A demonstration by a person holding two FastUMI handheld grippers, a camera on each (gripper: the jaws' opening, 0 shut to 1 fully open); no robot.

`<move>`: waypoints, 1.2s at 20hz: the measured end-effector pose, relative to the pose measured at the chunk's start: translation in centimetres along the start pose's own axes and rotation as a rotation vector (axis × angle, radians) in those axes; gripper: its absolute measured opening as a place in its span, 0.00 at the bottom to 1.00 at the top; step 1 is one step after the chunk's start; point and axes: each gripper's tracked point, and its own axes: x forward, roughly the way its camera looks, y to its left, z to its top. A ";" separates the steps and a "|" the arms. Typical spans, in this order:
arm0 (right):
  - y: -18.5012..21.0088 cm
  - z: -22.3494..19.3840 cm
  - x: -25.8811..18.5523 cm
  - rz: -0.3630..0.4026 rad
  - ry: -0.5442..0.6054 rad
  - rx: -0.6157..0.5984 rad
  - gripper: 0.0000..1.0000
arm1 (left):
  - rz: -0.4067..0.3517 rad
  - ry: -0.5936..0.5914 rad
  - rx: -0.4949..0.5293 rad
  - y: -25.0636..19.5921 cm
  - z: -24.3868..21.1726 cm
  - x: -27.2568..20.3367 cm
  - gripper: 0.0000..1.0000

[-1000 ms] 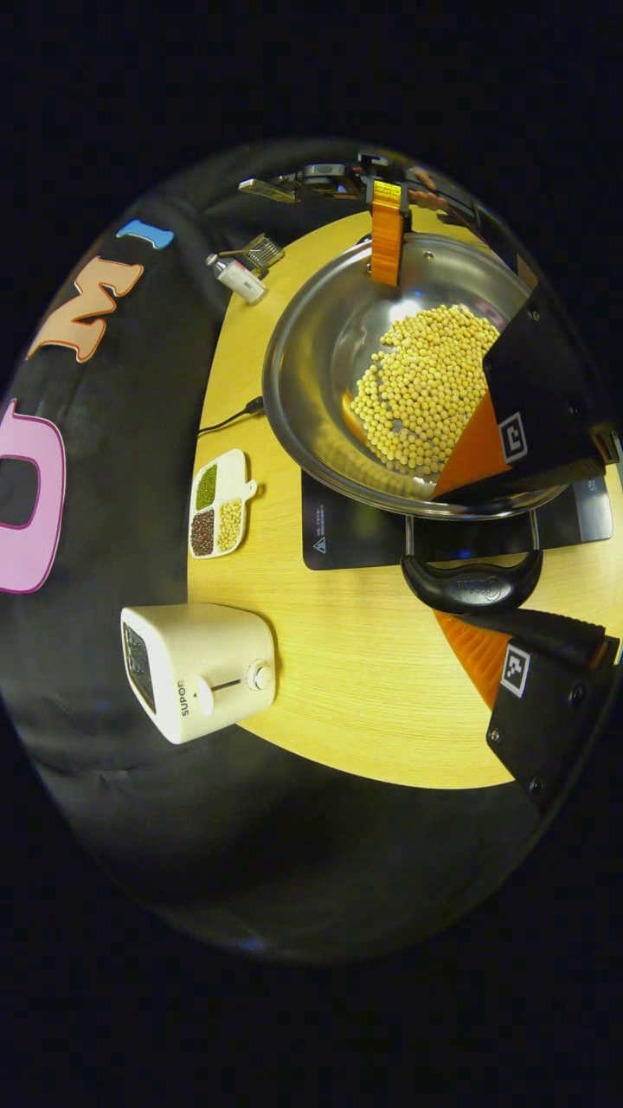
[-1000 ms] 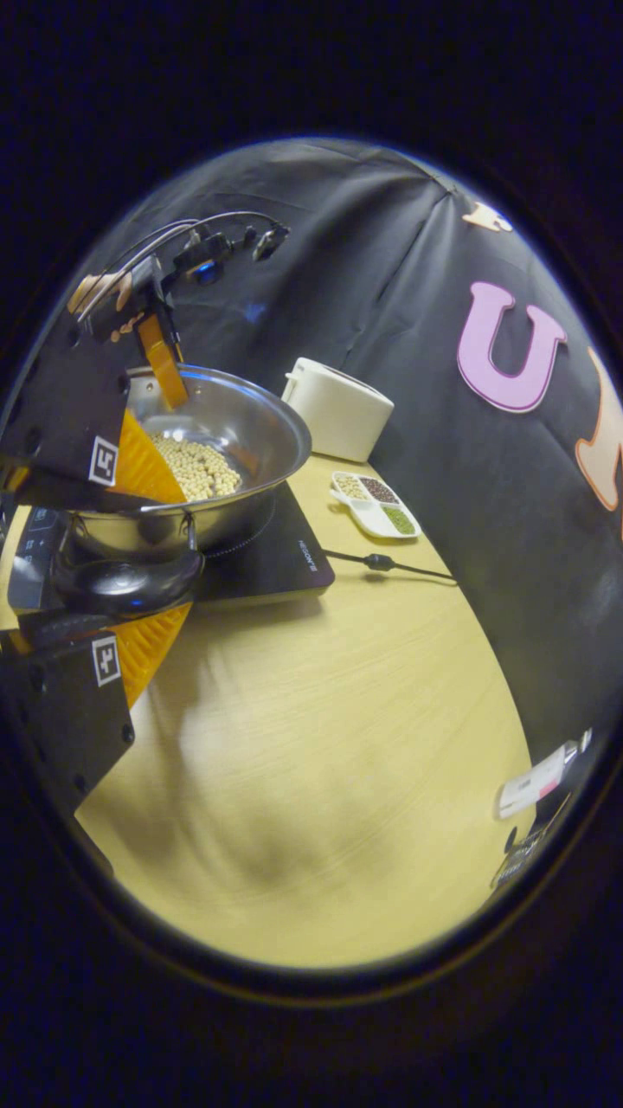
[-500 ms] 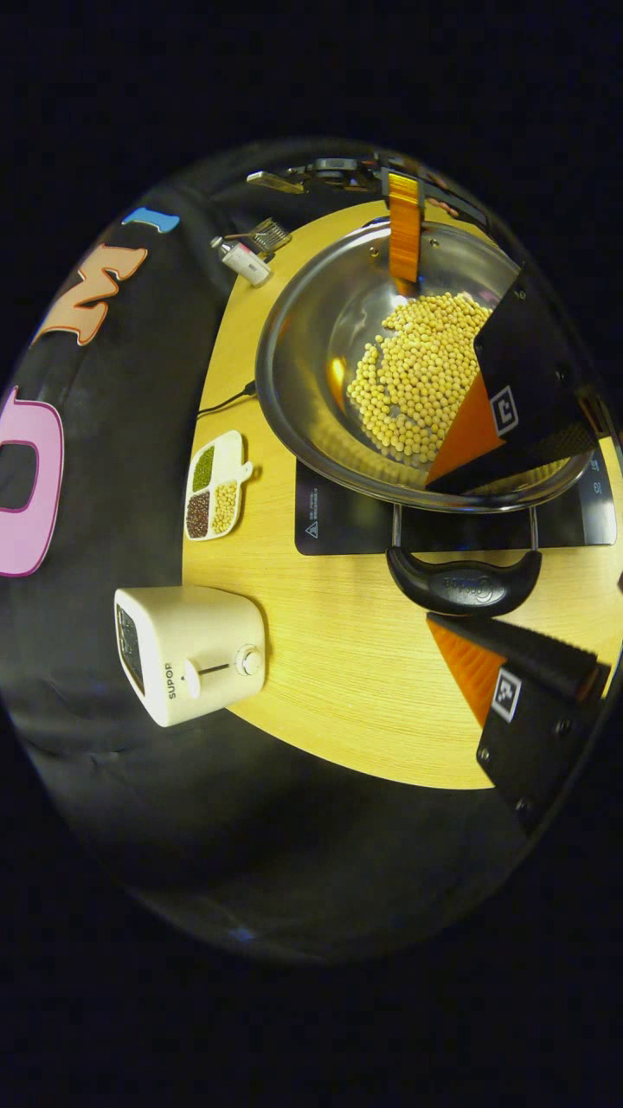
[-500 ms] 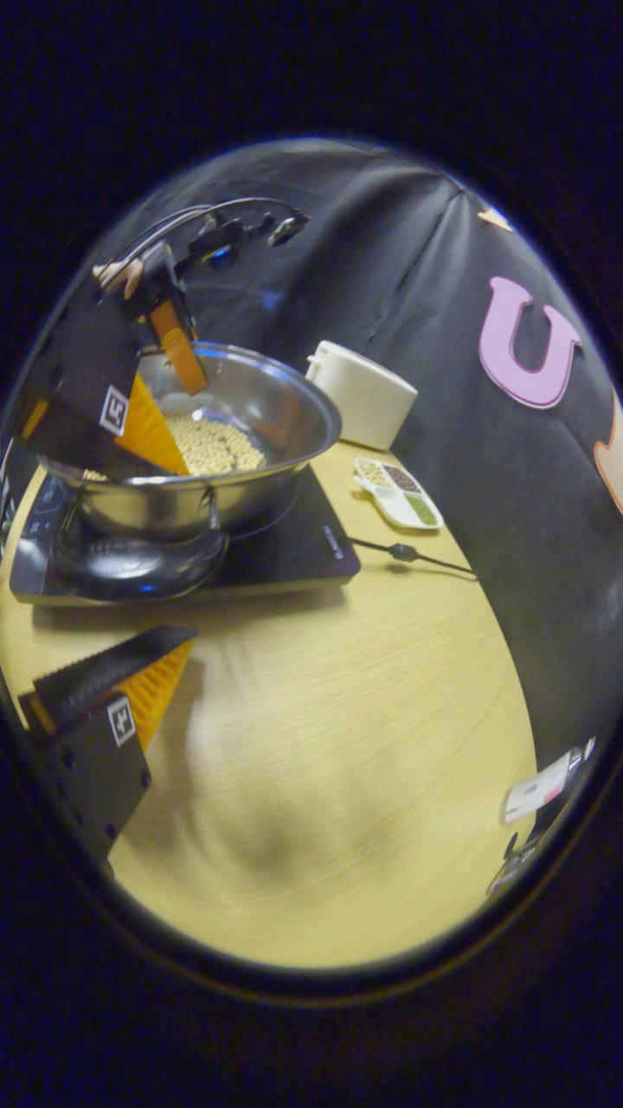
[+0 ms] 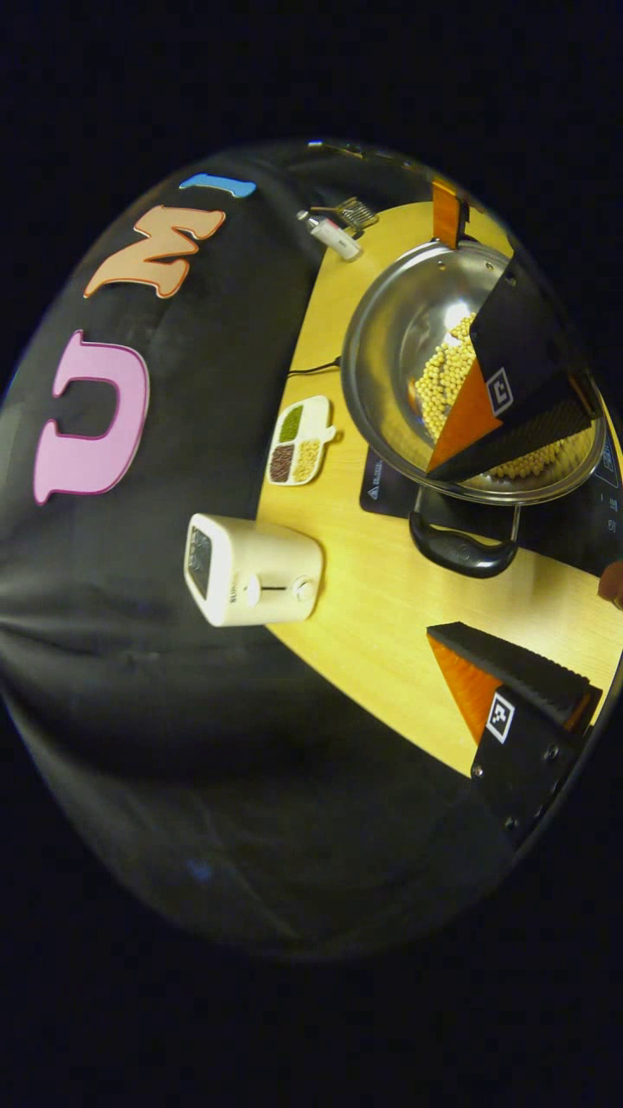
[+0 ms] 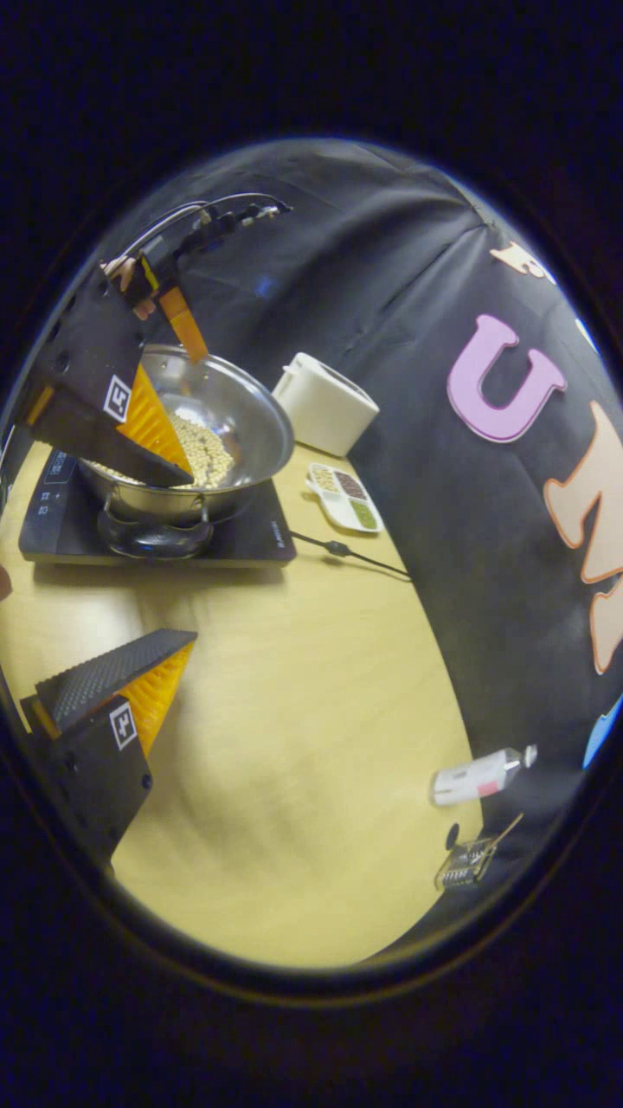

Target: First push the handle of the pot to place it horizontally, then grasp the pot with both hands and set it on the induction cooktop.

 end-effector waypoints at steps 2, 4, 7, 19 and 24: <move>-1.7 2.0 -1.8 -0.044 -0.061 -0.013 0.99 | 0.012 -0.056 0.008 -0.5 1.4 -2.0 0.97; -2.9 3.6 -4.0 -0.072 -0.109 -0.004 0.99 | -0.007 -0.100 0.013 -2.0 2.6 -3.9 0.97; -4.5 6.3 -7.5 -0.093 -0.181 0.002 0.92 | -0.004 -0.157 0.065 -4.3 4.3 -6.9 0.97; -6.3 18.8 -23.9 -0.085 -0.458 -0.226 0.92 | -0.143 -0.447 0.132 -27.9 11.7 -20.7 0.96; -9.2 23.9 -31.3 -0.108 -0.600 -0.320 0.92 | -0.181 -0.594 0.161 -35.9 13.5 -25.5 0.96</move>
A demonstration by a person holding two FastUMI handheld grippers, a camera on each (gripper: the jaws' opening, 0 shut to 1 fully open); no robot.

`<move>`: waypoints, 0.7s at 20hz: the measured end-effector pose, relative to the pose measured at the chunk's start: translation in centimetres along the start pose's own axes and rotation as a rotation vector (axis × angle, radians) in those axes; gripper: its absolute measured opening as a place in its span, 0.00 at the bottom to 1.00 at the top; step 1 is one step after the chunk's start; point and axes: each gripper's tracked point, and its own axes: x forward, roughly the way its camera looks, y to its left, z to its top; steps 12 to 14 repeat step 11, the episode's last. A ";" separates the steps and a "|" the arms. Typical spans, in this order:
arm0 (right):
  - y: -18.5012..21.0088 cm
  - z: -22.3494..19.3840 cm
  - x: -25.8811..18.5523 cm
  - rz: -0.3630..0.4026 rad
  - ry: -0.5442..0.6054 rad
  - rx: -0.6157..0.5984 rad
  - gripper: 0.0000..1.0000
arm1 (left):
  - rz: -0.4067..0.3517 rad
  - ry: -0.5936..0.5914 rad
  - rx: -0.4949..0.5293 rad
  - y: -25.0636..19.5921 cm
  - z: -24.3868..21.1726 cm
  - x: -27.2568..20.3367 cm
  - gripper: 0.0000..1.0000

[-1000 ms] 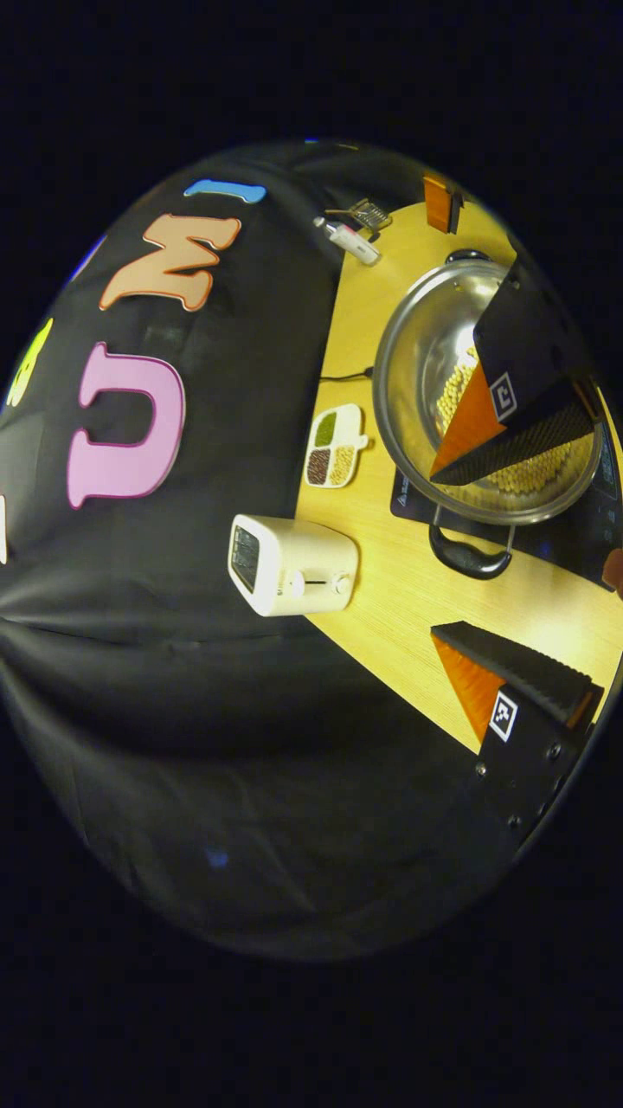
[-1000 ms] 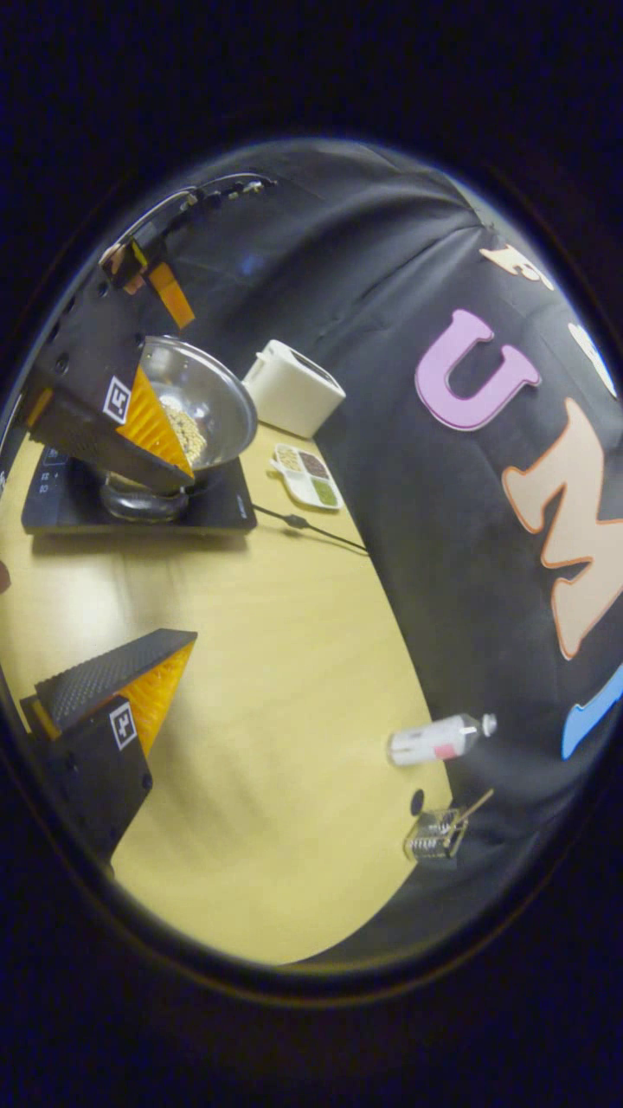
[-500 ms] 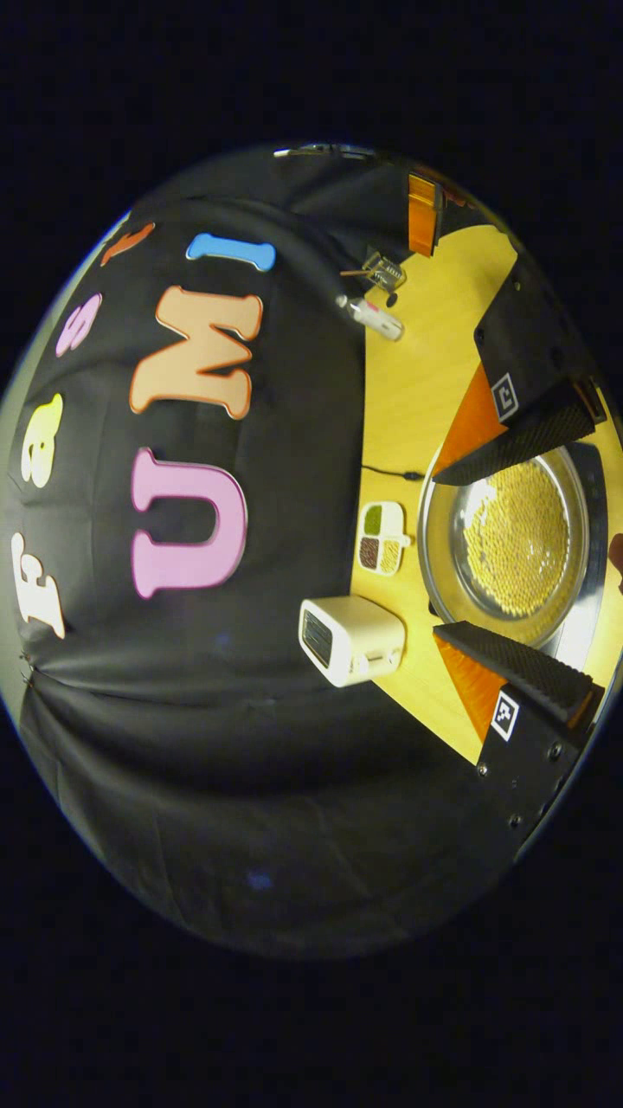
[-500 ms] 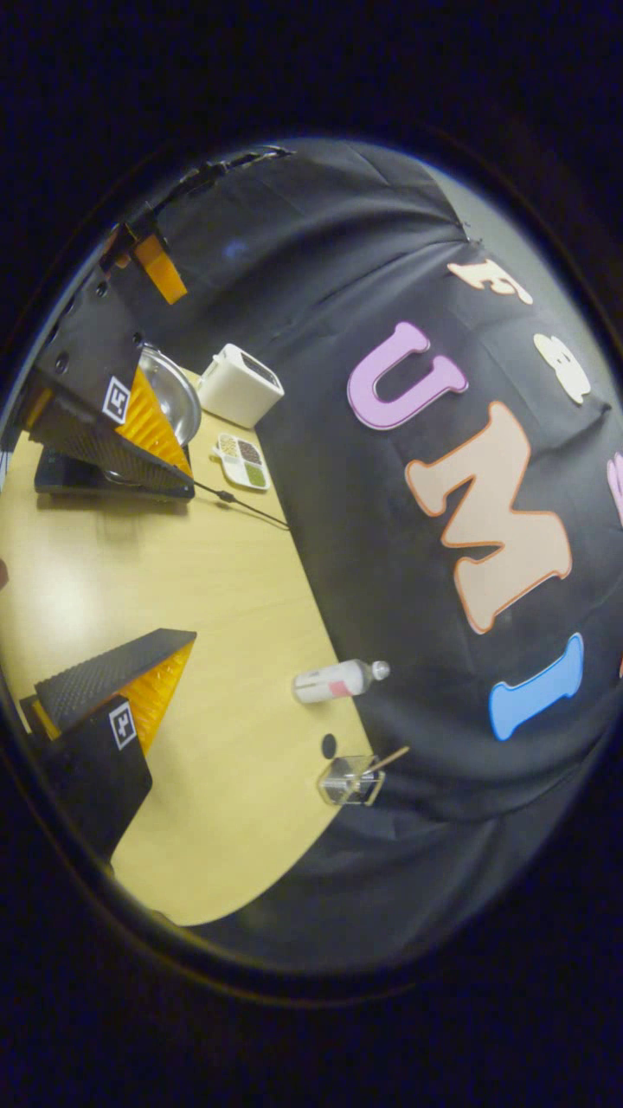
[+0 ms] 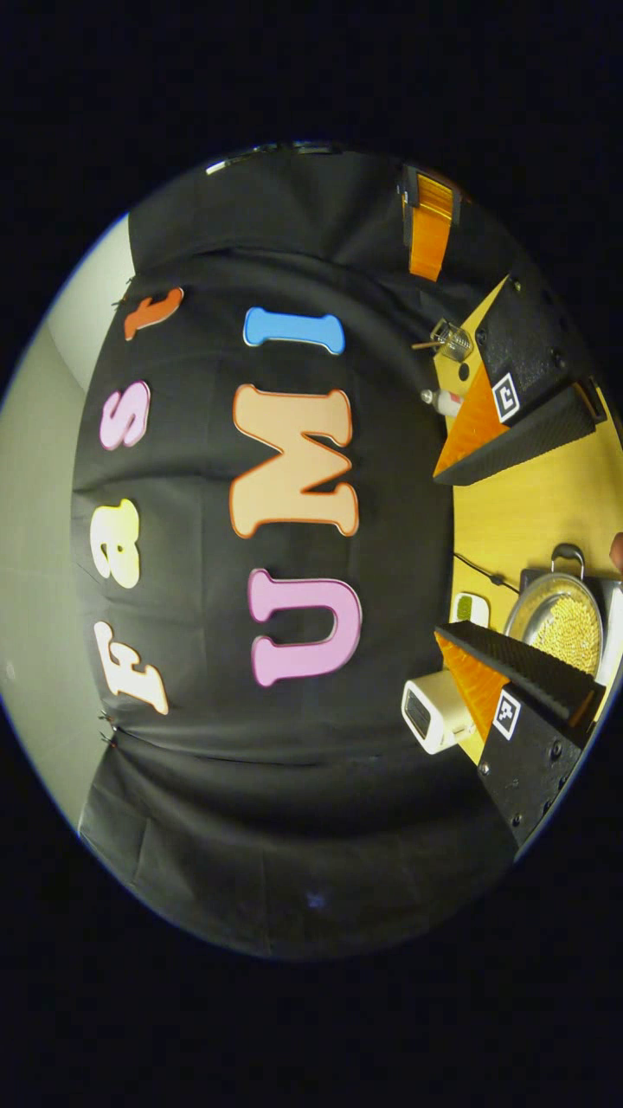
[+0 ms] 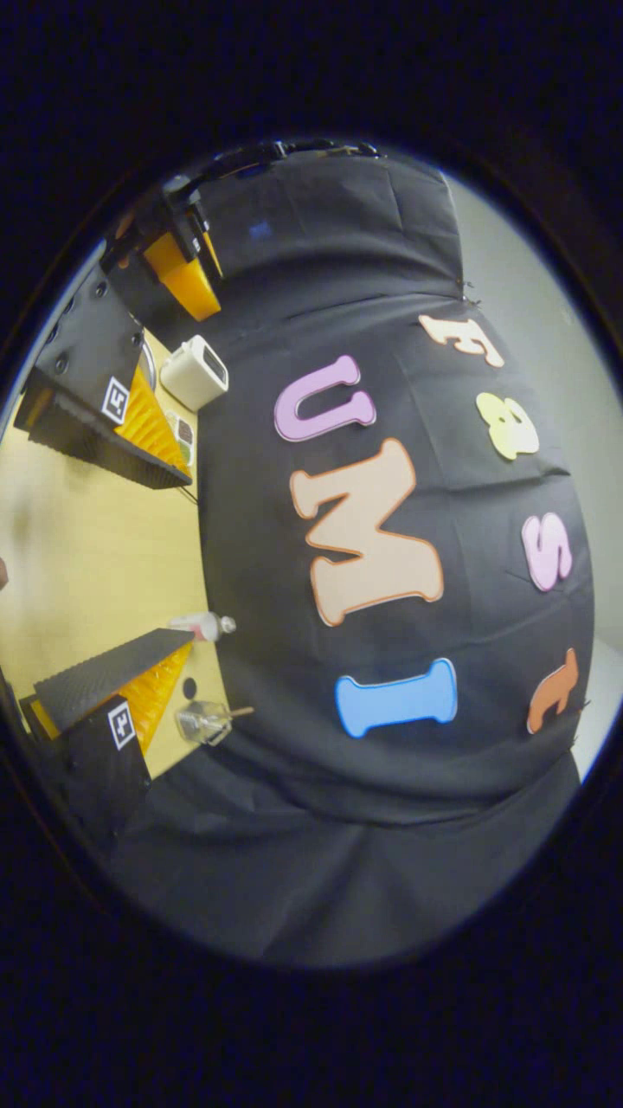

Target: First push the handle of the pot to place it horizontally, then grasp the pot with both hands and set it on the induction cooktop.

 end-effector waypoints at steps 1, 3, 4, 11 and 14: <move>-0.8 1.0 -0.9 0.004 -0.020 -0.005 0.92 | -0.002 -0.023 0.010 -1.0 0.7 -0.4 0.96; -2.2 2.5 -3.1 0.007 -0.047 -0.001 0.92 | -0.001 -0.063 0.021 -2.7 1.7 -1.5 0.94; -3.2 3.0 -4.0 -0.001 -0.061 -0.005 0.92 | 0.002 -0.071 0.026 -3.5 1.5 -2.2 0.96; -7.3 3.6 -8.5 -0.021 -0.096 -0.030 0.92 | 0.030 -0.080 0.029 -6.4 0.9 -5.0 0.95; -7.3 3.6 -8.5 -0.021 -0.096 -0.030 0.92 | 0.030 -0.080 0.029 -6.4 0.9 -5.0 0.95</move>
